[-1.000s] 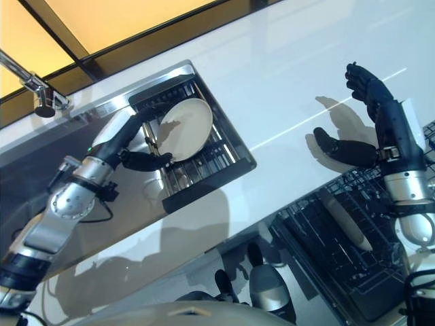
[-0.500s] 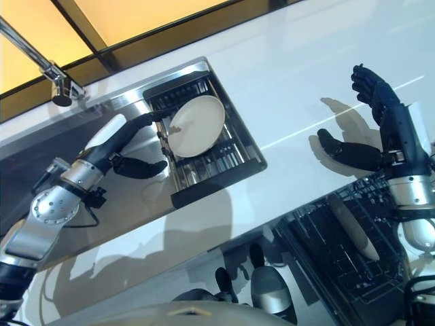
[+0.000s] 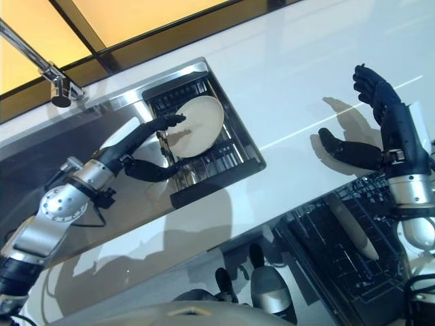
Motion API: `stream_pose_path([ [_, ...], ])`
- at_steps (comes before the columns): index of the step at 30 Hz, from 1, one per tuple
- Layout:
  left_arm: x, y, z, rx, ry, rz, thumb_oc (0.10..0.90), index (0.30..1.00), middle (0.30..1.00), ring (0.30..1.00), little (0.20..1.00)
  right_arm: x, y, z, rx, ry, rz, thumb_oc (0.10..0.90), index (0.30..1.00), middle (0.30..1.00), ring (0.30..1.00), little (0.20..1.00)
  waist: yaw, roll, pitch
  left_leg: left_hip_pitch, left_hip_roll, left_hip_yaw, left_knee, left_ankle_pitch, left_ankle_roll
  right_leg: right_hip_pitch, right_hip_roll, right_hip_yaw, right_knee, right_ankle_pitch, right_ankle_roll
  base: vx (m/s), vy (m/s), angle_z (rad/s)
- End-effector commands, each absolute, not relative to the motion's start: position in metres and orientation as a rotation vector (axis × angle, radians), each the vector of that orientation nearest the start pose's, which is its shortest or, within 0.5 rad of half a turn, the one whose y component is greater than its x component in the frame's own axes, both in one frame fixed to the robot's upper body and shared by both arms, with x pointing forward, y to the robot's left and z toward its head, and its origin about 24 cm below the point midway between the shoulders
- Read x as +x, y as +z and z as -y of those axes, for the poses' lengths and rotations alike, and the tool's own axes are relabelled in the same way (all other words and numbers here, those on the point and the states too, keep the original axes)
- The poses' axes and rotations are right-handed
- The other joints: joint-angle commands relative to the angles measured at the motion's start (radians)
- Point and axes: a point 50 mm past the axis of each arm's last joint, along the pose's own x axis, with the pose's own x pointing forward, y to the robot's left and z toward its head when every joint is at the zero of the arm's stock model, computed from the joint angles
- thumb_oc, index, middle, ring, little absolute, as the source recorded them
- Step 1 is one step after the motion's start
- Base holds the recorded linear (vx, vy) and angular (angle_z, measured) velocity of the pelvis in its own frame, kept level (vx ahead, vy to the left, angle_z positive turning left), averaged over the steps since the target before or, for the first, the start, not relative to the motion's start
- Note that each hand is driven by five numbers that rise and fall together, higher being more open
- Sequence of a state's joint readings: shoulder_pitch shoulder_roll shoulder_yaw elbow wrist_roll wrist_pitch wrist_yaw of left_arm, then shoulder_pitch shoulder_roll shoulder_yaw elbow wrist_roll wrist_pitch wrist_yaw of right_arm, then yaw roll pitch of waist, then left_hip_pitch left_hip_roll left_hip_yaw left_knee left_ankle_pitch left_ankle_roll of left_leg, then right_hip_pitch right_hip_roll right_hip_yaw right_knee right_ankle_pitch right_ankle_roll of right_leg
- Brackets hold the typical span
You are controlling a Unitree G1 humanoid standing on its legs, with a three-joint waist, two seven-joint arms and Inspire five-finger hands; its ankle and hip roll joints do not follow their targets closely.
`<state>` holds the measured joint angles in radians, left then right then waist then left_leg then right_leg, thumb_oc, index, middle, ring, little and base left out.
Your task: Pick up plates and place into dishwasher.
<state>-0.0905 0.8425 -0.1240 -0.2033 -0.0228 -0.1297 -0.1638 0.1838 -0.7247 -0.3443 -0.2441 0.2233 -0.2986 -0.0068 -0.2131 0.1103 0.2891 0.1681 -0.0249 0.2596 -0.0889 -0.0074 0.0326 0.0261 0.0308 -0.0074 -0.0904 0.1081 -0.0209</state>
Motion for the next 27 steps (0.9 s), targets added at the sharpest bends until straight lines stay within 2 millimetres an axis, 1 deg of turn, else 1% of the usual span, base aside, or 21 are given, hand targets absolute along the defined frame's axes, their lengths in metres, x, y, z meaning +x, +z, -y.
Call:
stream_pose_path([
  [1,0.268,0.187,-0.205,0.818,-0.39,0.478,0.8,0.9,0.9,0.9,0.9,0.203,0.217,0.281,-0.57,-0.12,0.729,0.8,0.9,0.9,0.9,0.9,-0.023,-0.038,-0.106,-0.031,-0.016,-0.009,0.03,-0.039,-0.003,0.009,-0.021,-0.023,0.048,-0.08,0.131,0.0,0.0,0.0],
  [8,0.28,0.183,-0.191,0.807,-0.432,0.448,0.8,0.9,0.9,0.9,0.9,0.21,0.218,0.279,-0.568,-0.112,0.725,0.8,0.9,0.9,0.9,0.9,-0.04,-0.035,-0.102,-0.028,-0.015,0.001,0.029,-0.04,-0.003,0.005,-0.022,-0.016,0.051,-0.077,0.132,0.0,-0.001,-0.02],
  [10,0.283,0.18,-0.189,0.814,-0.426,0.437,0.8,0.9,0.9,0.9,0.9,0.211,0.218,0.279,-0.568,-0.111,0.724,0.8,0.9,0.9,0.9,0.9,-0.043,-0.034,-0.103,-0.027,-0.015,0.003,0.028,-0.041,-0.003,0.006,-0.021,-0.014,0.05,-0.077,0.133,0.0,0.0,0.0],
  [13,0.29,0.175,-0.188,0.805,-0.414,0.413,0.8,0.9,0.9,0.9,0.9,0.212,0.217,0.278,-0.566,-0.107,0.724,0.8,0.9,0.9,0.9,0.9,-0.048,-0.035,-0.103,-0.027,-0.015,0.006,0.028,-0.042,-0.002,0.004,-0.021,-0.011,0.05,-0.076,0.133,0.0,-0.013,-0.04],
  [16,0.301,0.161,-0.189,0.791,-0.393,0.358,0.8,0.9,0.9,0.9,0.9,0.215,0.218,0.278,-0.563,-0.096,0.722,0.8,0.9,0.9,0.9,0.9,-0.061,-0.038,-0.103,-0.025,-0.014,0.016,0.031,-0.044,0.0,0.002,-0.021,-0.006,0.052,-0.075,0.133,0.0,-0.004,-0.01],
  [19,0.31,0.147,-0.194,0.783,-0.367,0.308,0.8,0.9,0.9,0.9,0.9,0.217,0.217,0.279,-0.562,-0.092,0.715,0.8,0.9,0.9,0.9,0.9,-0.071,-0.042,-0.105,-0.023,-0.012,0.029,0.033,-0.047,0.0,0.0,-0.021,-0.002,0.053,-0.074,0.134,0.01,-0.012,-0.07],
  [25,0.319,0.136,-0.2,0.82,-0.303,0.291,0.8,0.9,0.9,0.9,0.9,0.219,0.216,0.28,-0.562,-0.081,0.711,0.8,0.9,0.9,0.9,0.9,-0.084,-0.045,-0.104,-0.021,-0.013,0.041,0.036,-0.05,0.001,-0.003,-0.021,0.004,0.057,-0.074,0.132,0.01,-0.002,-0.05],
  [27,0.328,0.126,-0.213,0.862,-0.227,0.256,0.8,0.9,0.9,0.9,0.9,0.221,0.216,0.28,-0.564,-0.061,0.707,0.8,0.9,0.9,0.9,0.9,-0.096,-0.049,-0.109,-0.02,-0.012,0.052,0.038,-0.051,-0.002,-0.003,-0.021,0.006,0.057,-0.075,0.133,0.0,0.0,0.0],
])
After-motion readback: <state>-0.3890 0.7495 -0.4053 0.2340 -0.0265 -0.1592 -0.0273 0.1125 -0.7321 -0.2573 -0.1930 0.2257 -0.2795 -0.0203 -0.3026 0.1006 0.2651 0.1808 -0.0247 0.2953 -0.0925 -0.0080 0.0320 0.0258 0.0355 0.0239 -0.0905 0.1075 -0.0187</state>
